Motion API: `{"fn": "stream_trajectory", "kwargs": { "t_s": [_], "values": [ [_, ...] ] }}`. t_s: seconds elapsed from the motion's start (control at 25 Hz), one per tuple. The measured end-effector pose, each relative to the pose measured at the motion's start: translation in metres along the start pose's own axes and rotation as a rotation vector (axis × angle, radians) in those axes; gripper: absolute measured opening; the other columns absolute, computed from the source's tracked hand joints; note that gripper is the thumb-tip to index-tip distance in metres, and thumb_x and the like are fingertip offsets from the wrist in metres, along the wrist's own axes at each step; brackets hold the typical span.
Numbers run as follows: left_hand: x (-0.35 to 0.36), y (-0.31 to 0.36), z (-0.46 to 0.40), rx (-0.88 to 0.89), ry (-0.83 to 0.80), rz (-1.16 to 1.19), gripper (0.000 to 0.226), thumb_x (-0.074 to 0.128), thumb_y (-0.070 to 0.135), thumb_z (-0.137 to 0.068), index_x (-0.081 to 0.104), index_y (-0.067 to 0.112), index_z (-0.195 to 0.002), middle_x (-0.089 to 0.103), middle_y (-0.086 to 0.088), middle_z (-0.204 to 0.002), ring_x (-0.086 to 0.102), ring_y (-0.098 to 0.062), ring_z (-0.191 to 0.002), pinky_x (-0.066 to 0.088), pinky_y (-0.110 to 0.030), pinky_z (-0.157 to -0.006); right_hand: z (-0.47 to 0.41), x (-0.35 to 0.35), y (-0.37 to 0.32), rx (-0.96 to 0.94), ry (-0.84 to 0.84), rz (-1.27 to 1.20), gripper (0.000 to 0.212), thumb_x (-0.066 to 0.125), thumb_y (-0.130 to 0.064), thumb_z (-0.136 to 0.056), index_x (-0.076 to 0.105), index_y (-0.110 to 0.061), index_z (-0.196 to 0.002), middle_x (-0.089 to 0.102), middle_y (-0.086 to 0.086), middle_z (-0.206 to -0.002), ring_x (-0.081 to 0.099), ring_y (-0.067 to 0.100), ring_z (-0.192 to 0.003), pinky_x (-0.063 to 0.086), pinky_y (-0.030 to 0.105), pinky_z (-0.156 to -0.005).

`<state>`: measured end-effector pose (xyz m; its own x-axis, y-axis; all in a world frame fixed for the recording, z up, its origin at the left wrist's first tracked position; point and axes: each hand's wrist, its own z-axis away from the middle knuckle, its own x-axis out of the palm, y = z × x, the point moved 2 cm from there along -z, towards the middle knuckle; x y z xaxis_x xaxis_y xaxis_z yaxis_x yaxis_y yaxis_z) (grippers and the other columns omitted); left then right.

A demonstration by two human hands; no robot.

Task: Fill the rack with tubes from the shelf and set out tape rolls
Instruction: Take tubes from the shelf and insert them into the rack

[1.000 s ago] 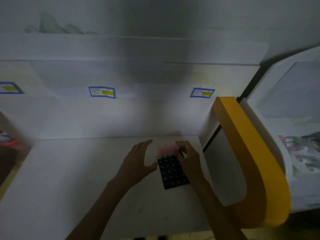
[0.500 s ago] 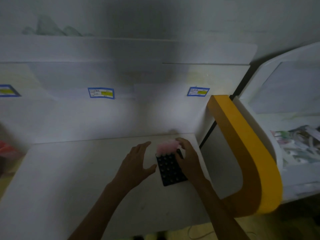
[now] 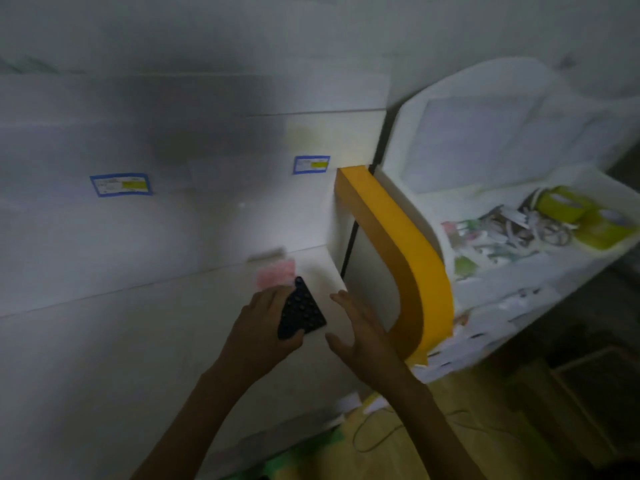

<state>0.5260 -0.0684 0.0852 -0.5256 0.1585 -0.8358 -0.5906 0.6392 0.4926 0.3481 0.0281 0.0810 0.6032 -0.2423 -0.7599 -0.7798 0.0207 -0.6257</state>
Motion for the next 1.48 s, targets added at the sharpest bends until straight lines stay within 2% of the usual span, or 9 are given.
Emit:
{"fn": "stream_trajectory", "kwargs": {
  "t_s": [0.16,0.4,0.48,0.6,0.76,0.92,1.12,1.28,1.48],
  "values": [
    [0.019,0.05,0.017,0.023,-0.002,0.004,0.071,0.061,0.05,-0.073,0.051,0.012,-0.133,0.056,-0.005,-0.127,0.052,-0.023,-0.112,0.048,-0.035,-0.092,0.059,-0.025,0.004,-0.06,-0.008,-0.039,0.064,0.045,-0.051,-0.088,0.036,-0.024,-0.145,0.038,-0.005,-0.15,0.033,0.01,-0.138,0.029,0.025,-0.113],
    [0.07,0.154,0.061,-0.01,-0.077,0.053,0.078,0.046,0.064,-0.077,0.046,0.015,-0.138,0.048,-0.001,-0.138,0.045,-0.02,-0.125,0.037,-0.034,-0.102,0.156,-0.097,0.067,-0.011,0.048,-0.041,0.057,0.056,-0.04,-0.092,0.037,-0.025,-0.144,0.041,-0.006,-0.147,0.039,0.01,-0.133,0.032,0.019,-0.108],
    [0.093,0.192,0.065,0.022,-0.119,0.044,0.068,0.056,0.057,-0.078,0.049,0.019,-0.135,0.049,0.002,-0.137,0.048,-0.021,-0.122,0.041,-0.035,-0.1,0.184,-0.126,0.101,0.037,0.081,0.002,0.063,0.056,-0.046,-0.09,0.036,-0.025,-0.145,0.041,-0.008,-0.147,0.038,0.009,-0.133,0.036,0.024,-0.107],
    [0.126,0.248,0.058,0.116,-0.199,0.024,0.059,0.059,0.059,-0.082,0.046,0.03,-0.132,0.047,0.013,-0.133,0.047,-0.011,-0.12,0.044,-0.035,-0.1,0.215,-0.168,0.149,0.129,0.109,0.049,0.062,0.059,-0.044,-0.091,0.034,-0.029,-0.145,0.035,-0.013,-0.149,0.029,0.002,-0.134,0.027,0.018,-0.108],
    [0.152,0.305,0.031,0.204,-0.163,-0.064,0.07,0.052,0.058,-0.078,0.047,0.018,-0.137,0.049,0.0,-0.136,0.047,-0.022,-0.124,0.046,-0.039,-0.098,0.228,-0.214,0.207,0.211,0.148,0.083,0.059,0.058,-0.046,-0.091,0.034,-0.034,-0.143,0.035,-0.009,-0.151,0.032,0.01,-0.137,0.028,0.027,-0.113],
    [0.177,0.332,-0.016,0.21,-0.092,-0.08,0.064,0.045,0.055,-0.07,0.058,0.018,-0.121,0.06,0.0,-0.118,0.06,-0.021,-0.105,0.048,-0.032,-0.082,0.205,-0.238,0.255,0.244,0.126,0.066,0.057,0.06,-0.043,-0.091,0.035,-0.033,-0.141,0.036,-0.008,-0.15,0.034,0.012,-0.136,0.028,0.026,-0.111],
    [0.21,0.34,-0.098,0.139,-0.136,-0.051,0.082,0.029,0.066,-0.072,0.046,0.02,-0.138,0.043,0.0,-0.143,0.04,-0.023,-0.13,0.035,-0.039,-0.106,0.138,-0.266,0.31,0.236,0.074,0.104,0.057,0.06,-0.038,-0.092,0.036,-0.026,-0.142,0.036,-0.005,-0.15,0.032,0.014,-0.138,0.023,0.023,-0.111],
    [0.225,0.33,-0.156,0.101,-0.04,0.016,0.077,0.042,0.065,-0.075,0.058,0.011,-0.128,0.057,-0.009,-0.13,0.053,-0.032,-0.119,0.045,-0.046,-0.095,0.072,-0.286,0.342,0.162,0.031,0.132,0.057,0.062,-0.037,-0.091,0.038,-0.024,-0.141,0.042,-0.003,-0.146,0.039,0.015,-0.133,0.026,0.019,-0.105],
    [0.226,0.305,-0.2,-0.017,-0.018,-0.057,0.066,0.052,0.057,-0.072,0.055,0.019,-0.125,0.06,-0.006,-0.125,0.056,-0.028,-0.113,0.047,-0.04,-0.09,-0.007,-0.287,0.364,0.068,-0.038,0.128,0.055,0.063,-0.034,-0.09,0.043,-0.019,-0.139,0.046,0.003,-0.141,0.042,0.02,-0.129,0.035,0.029,-0.105]
  ]
}}
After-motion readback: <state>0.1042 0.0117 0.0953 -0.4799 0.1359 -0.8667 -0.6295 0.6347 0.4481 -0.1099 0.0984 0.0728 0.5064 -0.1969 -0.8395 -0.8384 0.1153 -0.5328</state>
